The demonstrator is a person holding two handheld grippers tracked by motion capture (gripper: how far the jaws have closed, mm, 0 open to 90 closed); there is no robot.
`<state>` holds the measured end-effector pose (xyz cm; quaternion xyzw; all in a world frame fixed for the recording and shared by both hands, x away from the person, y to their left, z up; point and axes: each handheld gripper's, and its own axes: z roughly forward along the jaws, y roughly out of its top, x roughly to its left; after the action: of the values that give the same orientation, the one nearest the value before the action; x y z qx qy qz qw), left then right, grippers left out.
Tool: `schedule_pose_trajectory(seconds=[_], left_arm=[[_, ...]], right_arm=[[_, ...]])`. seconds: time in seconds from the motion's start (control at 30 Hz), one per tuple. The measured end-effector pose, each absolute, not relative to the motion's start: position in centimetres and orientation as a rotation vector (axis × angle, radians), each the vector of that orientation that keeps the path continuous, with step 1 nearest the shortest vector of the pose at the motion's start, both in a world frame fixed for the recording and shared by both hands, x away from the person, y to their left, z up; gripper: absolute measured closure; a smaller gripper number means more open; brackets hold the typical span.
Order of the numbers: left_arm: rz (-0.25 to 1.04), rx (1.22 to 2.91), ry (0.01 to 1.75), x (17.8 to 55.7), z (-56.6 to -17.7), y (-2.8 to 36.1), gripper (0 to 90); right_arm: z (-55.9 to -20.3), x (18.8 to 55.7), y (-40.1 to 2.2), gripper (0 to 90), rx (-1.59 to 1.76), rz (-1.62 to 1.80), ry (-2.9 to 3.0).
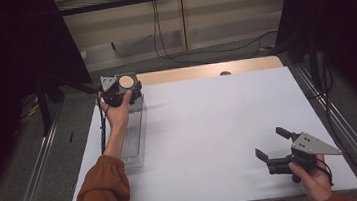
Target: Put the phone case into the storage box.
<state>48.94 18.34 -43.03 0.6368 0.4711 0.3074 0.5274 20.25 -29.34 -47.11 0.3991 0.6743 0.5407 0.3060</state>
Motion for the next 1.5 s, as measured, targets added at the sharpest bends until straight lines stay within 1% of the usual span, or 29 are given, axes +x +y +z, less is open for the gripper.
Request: schedule_pose_trajectory(seconds=[0.17,0.47,0.93,1.13,1.3,1.5], left_arm=[[0.756,1.525,1.131,48.4,-42.9,18.4,1.3],[0.750,1.499,1.090,47.6,-42.2,19.0,1.3],[0.778,1.503,1.043,45.9,-41.7,18.6,1.3],[0.751,1.484,1.030,45.1,-42.0,19.0,1.3],[0.759,1.485,1.032,44.5,-42.2,19.5,1.4],[0.736,1.484,0.992,43.1,-42.0,19.6,1.4]], right_arm=[[-47.1,20.2,-29.3,0.0,1.056,1.433,1.787],[-47.1,20.2,-29.4,0.0,1.054,1.433,1.790],[-47.3,20.4,-29.5,0.0,1.058,1.439,1.784],[-47.2,20.5,-29.5,0.0,1.046,1.439,1.786],[-47.2,20.6,-29.5,0.0,1.052,1.444,1.787],[-47.1,20.5,-29.4,0.0,1.056,1.440,1.774]])
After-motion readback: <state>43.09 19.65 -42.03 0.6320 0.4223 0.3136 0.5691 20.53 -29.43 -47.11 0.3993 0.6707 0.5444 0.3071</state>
